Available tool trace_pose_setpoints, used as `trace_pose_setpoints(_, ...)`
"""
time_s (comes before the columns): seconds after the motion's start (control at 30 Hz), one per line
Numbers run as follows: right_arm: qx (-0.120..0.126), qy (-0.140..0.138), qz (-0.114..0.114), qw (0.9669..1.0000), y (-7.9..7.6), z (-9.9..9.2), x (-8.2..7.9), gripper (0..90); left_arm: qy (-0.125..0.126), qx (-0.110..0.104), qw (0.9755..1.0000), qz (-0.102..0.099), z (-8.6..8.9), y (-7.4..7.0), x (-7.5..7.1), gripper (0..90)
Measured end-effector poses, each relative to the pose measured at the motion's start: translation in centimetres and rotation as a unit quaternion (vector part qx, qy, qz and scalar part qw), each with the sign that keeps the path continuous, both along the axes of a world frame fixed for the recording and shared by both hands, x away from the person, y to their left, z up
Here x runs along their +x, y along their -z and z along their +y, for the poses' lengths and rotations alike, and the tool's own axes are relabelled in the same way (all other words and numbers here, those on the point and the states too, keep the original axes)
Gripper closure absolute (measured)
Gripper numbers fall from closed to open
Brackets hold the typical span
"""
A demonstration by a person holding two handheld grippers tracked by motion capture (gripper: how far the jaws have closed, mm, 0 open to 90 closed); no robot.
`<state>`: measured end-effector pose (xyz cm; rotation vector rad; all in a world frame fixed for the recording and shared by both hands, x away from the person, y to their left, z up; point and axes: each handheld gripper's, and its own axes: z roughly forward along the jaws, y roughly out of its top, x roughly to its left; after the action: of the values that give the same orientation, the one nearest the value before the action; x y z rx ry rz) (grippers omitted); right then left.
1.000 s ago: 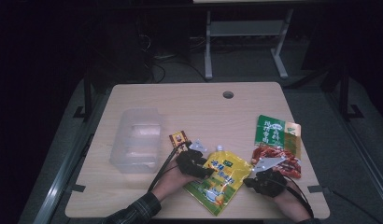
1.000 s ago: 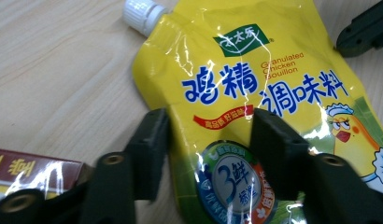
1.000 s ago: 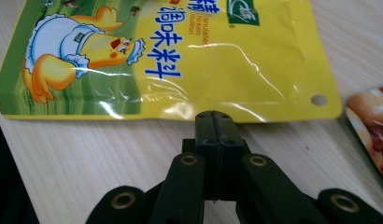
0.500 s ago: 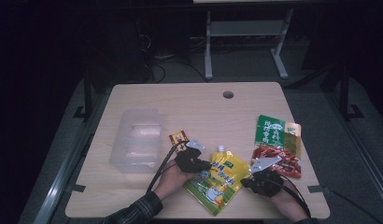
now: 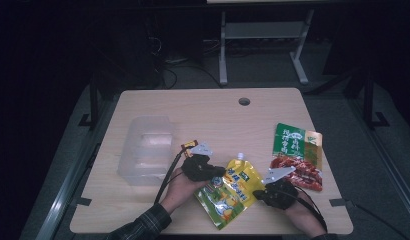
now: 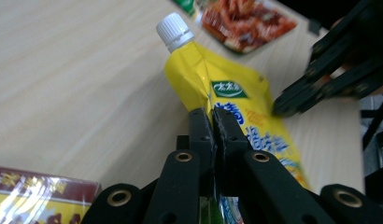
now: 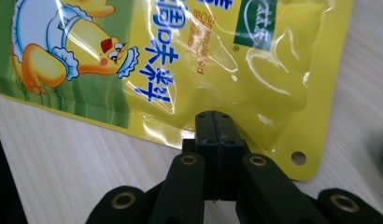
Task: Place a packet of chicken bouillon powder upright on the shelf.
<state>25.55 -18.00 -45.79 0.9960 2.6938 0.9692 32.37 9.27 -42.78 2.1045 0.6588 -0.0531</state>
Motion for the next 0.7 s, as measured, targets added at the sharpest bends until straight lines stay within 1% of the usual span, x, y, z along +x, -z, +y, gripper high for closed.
trace_pose_setpoints(0.07, -0.001, -0.003, -0.002, 1.0, 0.1, 0.4, 0.3, 90.0, 0.0, -0.009, 0.9999, -0.007, 0.2, -0.7, -0.1, 87.2)
trace_pose_setpoints(0.13, -0.003, -0.006, -0.003, 1.0, 0.1, 0.5, 0.4, 90.0, 0.0, -0.013, 0.9997, -0.019, 0.4, -1.2, -0.3, 87.3)
trace_pose_setpoints(0.2, 0.0, -0.006, -0.005, 1.0, 0.0, 0.6, 0.5, 89.9, -0.003, -0.018, 0.9994, -0.03, 0.6, -1.6, -0.4, 87.3)
trace_pose_setpoints(0.23, 0.003, -0.001, -0.006, 1.0, -0.1, 0.5, 0.6, 87.2, -0.003, -0.02, 0.9991, -0.037, 0.8, -1.9, -0.4, 87.3)
trace_pose_setpoints(0.27, 0.011, 0.004, -0.008, 0.9999, -0.3, 0.3, 0.6, 82.3, -0.004, -0.023, 0.9988, -0.043, 1.0, -2.2, -0.4, 87.3)
trace_pose_setpoints(0.33, 0.023, 0.022, -0.014, 0.9994, -0.7, -0.4, 0.7, 74.9, -0.006, -0.026, 0.9983, -0.051, 1.5, -2.6, -0.4, 87.3)
trace_pose_setpoints(0.4, 0.046, 0.043, -0.01, 0.998, -1.0, -1.2, 0.8, 61.8, -0.012, -0.035, 0.9976, -0.058, 1.9, -3.1, -0.4, 87.4)
trace_pose_setpoints(0.43, 0.056, 0.053, -0.012, 0.9969, -1.0, -1.6, 0.9, 56.5, -0.013, -0.035, 0.9973, -0.064, 2.1, -3.5, -0.4, 87.4)
trace_pose_setpoints(0.47, 0.069, 0.061, -0.012, 0.9957, -1.1, -1.9, 0.9, 48.5, -0.014, -0.037, 0.997, -0.066, 2.2, -3.7, -0.4, 87.4)
trace_pose_setpoints(0.5, 0.08, 0.062, -0.01, 0.9949, -1.0, -2.1, 0.9, 43.6, -0.015, -0.04, 0.9968, -0.067, 2.4, -3.9, -0.4, 87.4)
trace_pose_setpoints(0.53, 0.092, 0.067, 0.004, 0.9935, -1.0, -2.2, 1.0, 38.6, -0.015, -0.042, 0.9965, -0.071, 2.5, -4.1, -0.5, 87.4)
trace_pose_setpoints(0.57, 0.101, 0.068, 0.006, 0.9925, -0.8, -2.3, 1.0, 34.9, -0.014, -0.044, 0.9962, -0.074, 2.6, -4.3, -0.5, 87.4)
trace_pose_setpoints(0.6, 0.124, 0.064, 0.013, 0.9902, -0.6, -2.2, 1.3, 28.5, -0.013, -0.046, 0.996, -0.075, 2.6, -4.5, -0.5, 87.5)
trace_pose_setpoints(0.63, 0.124, 0.064, 0.013, 0.9902, -0.6, -2.2, 1.3, 28.5, -0.01, -0.049, 0.9957, -0.078, 2.6, -4.6, -0.6, 87.5)
trace_pose_setpoints(0.67, 0.136, 0.059, 0.016, 0.9888, -0.5, -2.1, 1.5, 26.9, -0.01, -0.054, 0.9956, -0.076, 2.6, -4.8, -0.7, 87.5)
trace_pose_setpoints(0.7, 0.159, 0.05, 0.017, 0.9859, -0.5, -1.9, 1.9, 23.8, -0.007, -0.058, 0.9953, -0.077, 2.6, -4.9, -0.8, 87.5)
